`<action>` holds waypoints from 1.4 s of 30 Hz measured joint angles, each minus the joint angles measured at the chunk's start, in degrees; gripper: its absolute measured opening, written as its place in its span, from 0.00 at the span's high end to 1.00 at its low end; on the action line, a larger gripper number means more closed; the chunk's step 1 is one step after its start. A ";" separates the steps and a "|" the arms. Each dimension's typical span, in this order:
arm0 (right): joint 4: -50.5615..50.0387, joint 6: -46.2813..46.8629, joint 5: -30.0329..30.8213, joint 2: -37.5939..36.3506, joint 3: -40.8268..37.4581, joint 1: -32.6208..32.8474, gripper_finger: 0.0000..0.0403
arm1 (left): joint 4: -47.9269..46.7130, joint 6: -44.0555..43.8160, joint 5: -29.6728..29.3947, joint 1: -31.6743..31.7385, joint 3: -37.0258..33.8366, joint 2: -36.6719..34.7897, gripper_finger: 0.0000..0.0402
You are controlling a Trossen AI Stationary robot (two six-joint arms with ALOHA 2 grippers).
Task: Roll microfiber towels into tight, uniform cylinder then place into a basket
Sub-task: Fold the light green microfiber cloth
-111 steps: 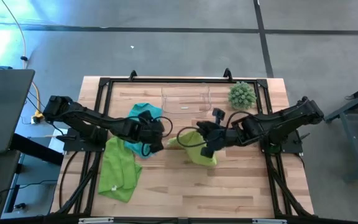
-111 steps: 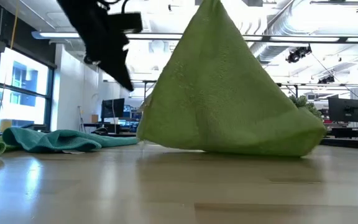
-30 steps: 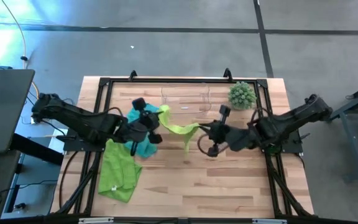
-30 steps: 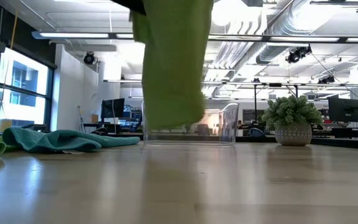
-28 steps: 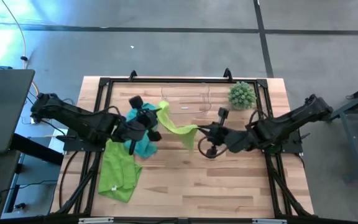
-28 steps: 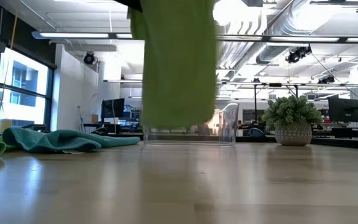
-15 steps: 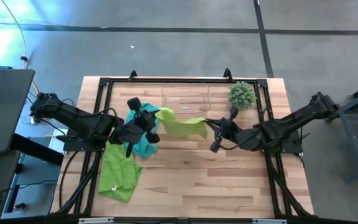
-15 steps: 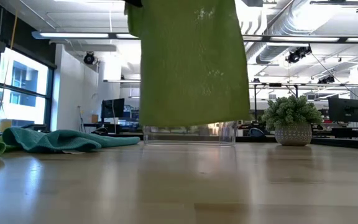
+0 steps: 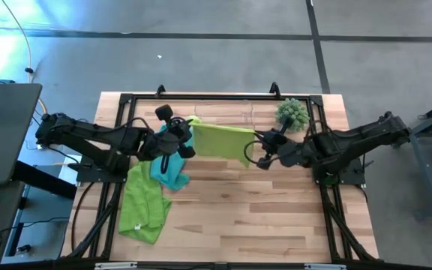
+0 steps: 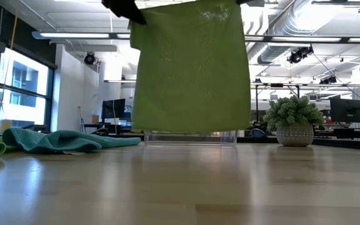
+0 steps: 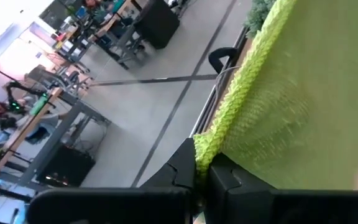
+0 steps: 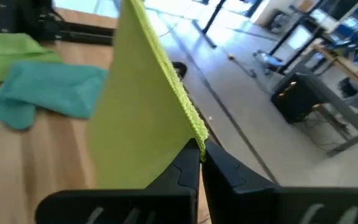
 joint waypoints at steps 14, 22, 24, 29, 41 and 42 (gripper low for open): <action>1.43 23.94 -15.92 3.28 -10.52 6.57 1.00 | -7.33 -27.33 29.20 -7.29 -5.42 6.14 1.00; 15.67 34.21 -27.61 8.32 -18.24 9.30 1.00 | -2.29 -30.07 47.78 -8.04 -5.55 15.17 1.00; 16.07 35.82 -30.75 8.94 -18.30 9.99 1.00 | -3.09 -30.11 52.25 -7.89 -5.68 16.89 1.00; 16.03 36.57 -36.79 9.09 -18.30 11.38 1.00 | -3.65 -30.65 60.36 -7.69 -5.56 19.40 1.00; 13.50 45.94 -29.95 9.09 -23.10 9.74 1.00 | -5.27 -27.93 46.09 -3.13 -5.54 21.10 1.00; 13.53 47.50 -28.43 9.09 -23.98 9.49 1.00 | -6.01 -27.96 46.23 -2.52 -5.60 21.52 1.00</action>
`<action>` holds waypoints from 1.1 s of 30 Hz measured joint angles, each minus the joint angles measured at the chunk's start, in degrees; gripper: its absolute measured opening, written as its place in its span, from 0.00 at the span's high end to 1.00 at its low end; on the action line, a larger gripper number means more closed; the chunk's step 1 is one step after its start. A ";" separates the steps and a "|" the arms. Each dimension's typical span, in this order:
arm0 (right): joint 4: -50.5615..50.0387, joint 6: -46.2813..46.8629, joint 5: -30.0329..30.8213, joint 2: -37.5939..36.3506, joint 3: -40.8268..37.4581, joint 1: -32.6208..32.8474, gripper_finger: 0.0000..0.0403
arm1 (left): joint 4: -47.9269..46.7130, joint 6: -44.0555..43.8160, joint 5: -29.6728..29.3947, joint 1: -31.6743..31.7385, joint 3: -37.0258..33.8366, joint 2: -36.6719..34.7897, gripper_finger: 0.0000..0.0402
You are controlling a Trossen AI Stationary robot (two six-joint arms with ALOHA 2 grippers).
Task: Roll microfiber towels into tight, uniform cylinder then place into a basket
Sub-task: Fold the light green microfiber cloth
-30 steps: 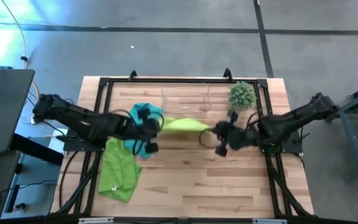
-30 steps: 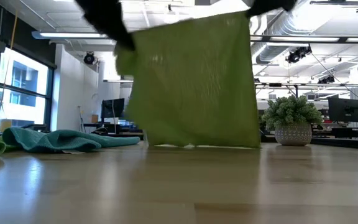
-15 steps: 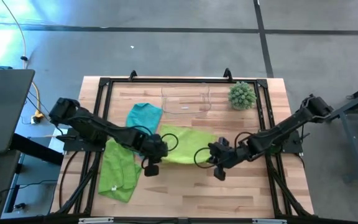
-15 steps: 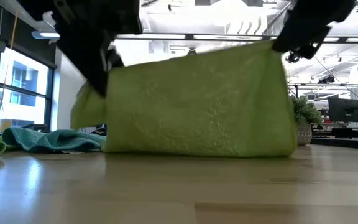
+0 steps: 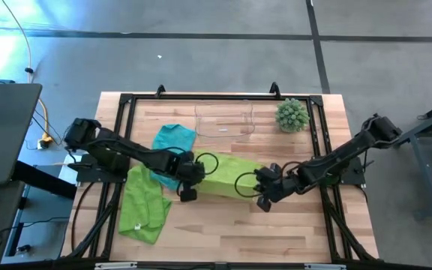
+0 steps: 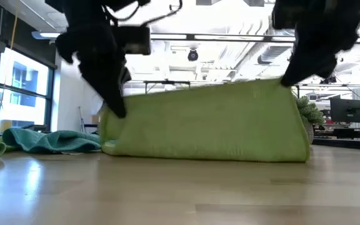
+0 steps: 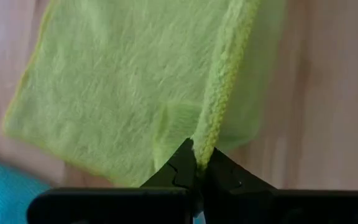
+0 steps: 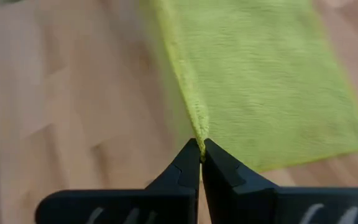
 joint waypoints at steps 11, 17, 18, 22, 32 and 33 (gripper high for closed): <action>3.30 2.43 5.34 0.04 -6.20 -5.69 1.00 | 1.73 2.04 -5.72 5.71 0.29 6.24 1.00; 2.09 1.27 5.19 0.04 -6.37 -8.42 1.00 | 1.90 6.80 -11.70 7.02 1.58 6.28 1.00; 1.94 1.09 5.18 0.04 -6.37 -8.78 1.00 | 2.42 8.37 -11.65 7.26 1.62 6.28 1.00; 1.83 1.17 4.29 0.04 -6.37 -9.77 1.00 | 4.82 12.88 -10.78 8.32 1.62 6.28 1.00; -2.86 5.33 3.73 0.04 -6.37 -10.46 1.00 | 9.10 16.96 -11.88 11.23 1.64 6.28 1.00; -3.20 5.62 3.80 0.04 -6.37 -10.46 1.00 | 9.10 16.96 -11.92 11.51 1.64 6.28 1.00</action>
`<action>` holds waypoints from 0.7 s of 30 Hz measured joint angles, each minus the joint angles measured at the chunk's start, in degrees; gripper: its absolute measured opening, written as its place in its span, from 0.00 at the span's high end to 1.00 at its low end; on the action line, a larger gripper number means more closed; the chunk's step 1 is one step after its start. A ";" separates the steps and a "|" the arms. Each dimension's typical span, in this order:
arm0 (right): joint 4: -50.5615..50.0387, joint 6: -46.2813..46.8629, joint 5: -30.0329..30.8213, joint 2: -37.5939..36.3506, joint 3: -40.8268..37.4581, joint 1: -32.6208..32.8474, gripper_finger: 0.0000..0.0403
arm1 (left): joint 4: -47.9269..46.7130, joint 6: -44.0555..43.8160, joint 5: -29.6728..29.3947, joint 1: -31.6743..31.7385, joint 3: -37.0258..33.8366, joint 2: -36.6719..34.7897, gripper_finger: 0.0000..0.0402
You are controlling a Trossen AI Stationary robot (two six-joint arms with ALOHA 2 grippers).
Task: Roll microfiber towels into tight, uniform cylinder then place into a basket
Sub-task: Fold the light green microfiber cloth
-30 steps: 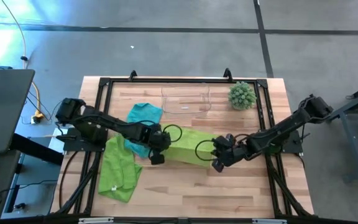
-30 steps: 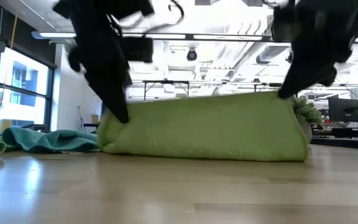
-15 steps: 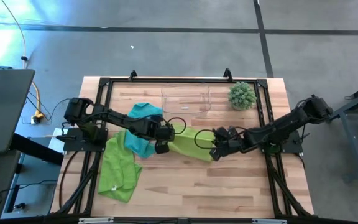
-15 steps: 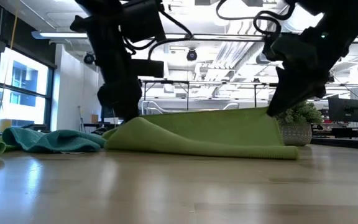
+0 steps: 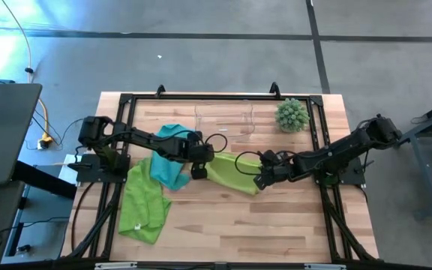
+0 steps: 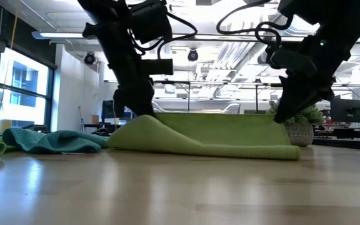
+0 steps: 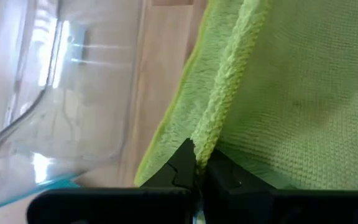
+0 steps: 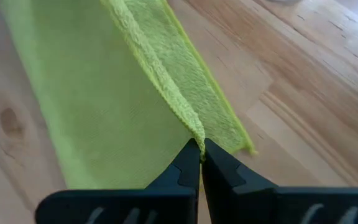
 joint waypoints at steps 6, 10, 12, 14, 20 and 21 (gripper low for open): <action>-0.30 0.24 0.97 0.00 0.00 -0.19 1.00 | 0.13 -0.06 1.55 0.67 0.00 0.00 1.00; -0.81 -0.53 0.86 0.00 0.00 -0.28 1.00 | 1.35 0.04 1.57 0.71 0.00 0.00 1.00; -0.81 -0.35 0.64 -0.02 0.00 -0.28 1.00 | 2.08 0.10 1.55 0.75 0.00 0.00 1.00; -0.81 -0.14 0.55 -0.02 0.00 -0.28 1.00 | 2.83 0.84 1.47 0.76 0.00 0.00 1.00; -0.89 -0.20 0.56 -0.02 0.00 -0.28 1.00 | 3.37 0.53 1.36 1.28 0.00 0.37 1.00; -1.12 -0.20 0.60 -0.02 0.00 -0.33 1.00 | 3.96 0.46 1.45 1.42 0.00 0.89 1.00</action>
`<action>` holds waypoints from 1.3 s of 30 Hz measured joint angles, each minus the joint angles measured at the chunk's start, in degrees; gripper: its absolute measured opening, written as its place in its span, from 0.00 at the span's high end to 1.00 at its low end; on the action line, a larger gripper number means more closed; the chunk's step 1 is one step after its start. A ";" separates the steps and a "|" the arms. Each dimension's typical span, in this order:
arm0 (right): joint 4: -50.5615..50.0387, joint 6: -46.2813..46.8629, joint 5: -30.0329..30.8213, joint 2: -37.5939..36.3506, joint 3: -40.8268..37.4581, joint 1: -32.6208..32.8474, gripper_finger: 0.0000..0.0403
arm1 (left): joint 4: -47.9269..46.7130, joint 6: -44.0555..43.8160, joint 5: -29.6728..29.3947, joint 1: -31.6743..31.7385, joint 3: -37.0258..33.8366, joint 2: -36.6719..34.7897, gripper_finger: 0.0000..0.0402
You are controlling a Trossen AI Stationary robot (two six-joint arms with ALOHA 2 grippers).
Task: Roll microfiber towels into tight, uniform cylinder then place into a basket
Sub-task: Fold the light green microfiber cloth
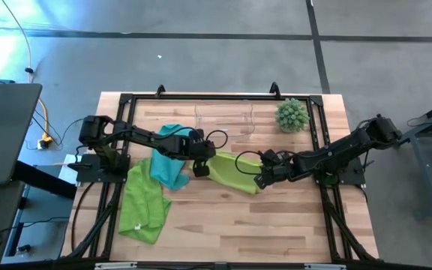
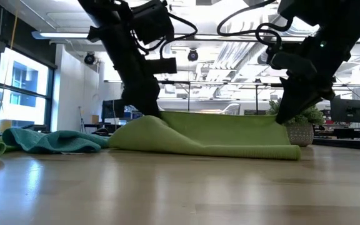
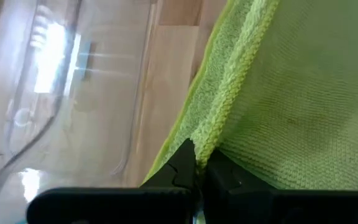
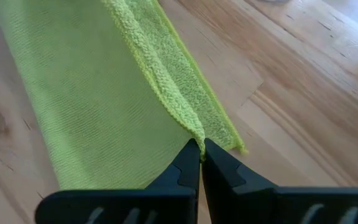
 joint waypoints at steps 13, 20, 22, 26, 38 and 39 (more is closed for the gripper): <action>-0.38 -0.46 0.98 7.13 0.00 -2.89 1.00 | 2.10 -1.03 -3.14 0.48 0.00 4.16 1.00; 0.01 -2.50 1.16 8.28 0.00 -4.27 0.94 | 2.18 -1.03 -3.43 0.48 0.00 4.16 1.00; 0.27 -4.04 1.56 8.16 0.00 -4.48 0.88 | 2.16 -1.03 -3.42 0.48 0.00 4.16 1.00; 1.25 -5.90 1.99 8.11 0.00 -5.07 0.76 | 2.15 -1.03 -3.42 0.48 0.00 4.16 1.00; -11.63 -6.47 -0.13 8.09 9.84 -5.01 0.71 | 2.18 -1.49 -3.38 0.48 0.00 4.16 1.00; -13.24 -6.52 0.11 8.08 11.16 -4.94 0.71 | 2.18 -1.50 -3.38 0.48 0.00 4.16 1.00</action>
